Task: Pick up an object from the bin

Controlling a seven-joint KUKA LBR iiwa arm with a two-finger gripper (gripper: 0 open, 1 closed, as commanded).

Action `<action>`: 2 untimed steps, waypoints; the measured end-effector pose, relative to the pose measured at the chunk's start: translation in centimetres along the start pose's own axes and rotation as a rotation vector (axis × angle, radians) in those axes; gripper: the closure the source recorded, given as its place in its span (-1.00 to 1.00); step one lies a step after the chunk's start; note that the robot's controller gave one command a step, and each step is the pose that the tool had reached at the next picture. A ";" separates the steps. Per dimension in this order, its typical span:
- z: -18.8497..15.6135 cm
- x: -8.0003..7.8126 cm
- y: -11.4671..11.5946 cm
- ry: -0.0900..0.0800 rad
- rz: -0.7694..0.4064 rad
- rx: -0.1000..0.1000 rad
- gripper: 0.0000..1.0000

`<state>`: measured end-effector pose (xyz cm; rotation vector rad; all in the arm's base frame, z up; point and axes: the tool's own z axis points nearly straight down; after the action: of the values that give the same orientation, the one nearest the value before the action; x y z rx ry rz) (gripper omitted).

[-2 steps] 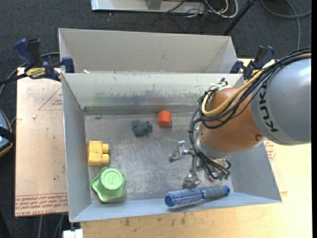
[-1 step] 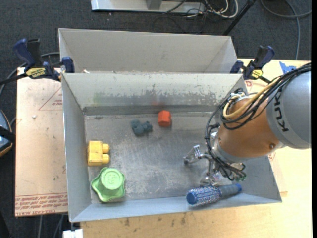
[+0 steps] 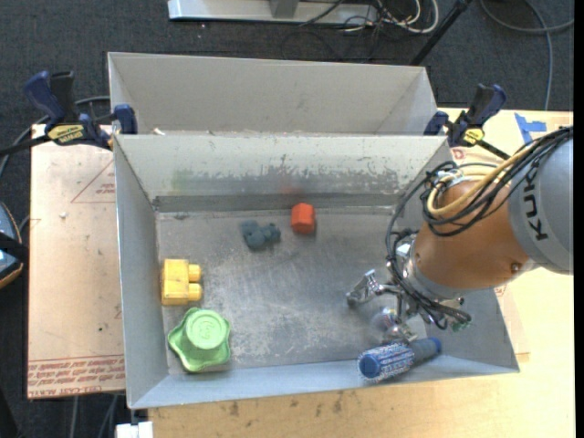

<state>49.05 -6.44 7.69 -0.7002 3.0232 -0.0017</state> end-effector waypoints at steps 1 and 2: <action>0.2 0.7 -0.1 0.023 0.001 -0.004 1.00; 0.0 0.0 -0.1 -0.001 0.000 0.003 -1.00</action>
Offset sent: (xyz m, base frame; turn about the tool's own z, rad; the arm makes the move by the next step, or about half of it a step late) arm 0.0000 0.0000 0.0000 0.0000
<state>49.10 -6.57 7.65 -0.6997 3.0217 -0.0056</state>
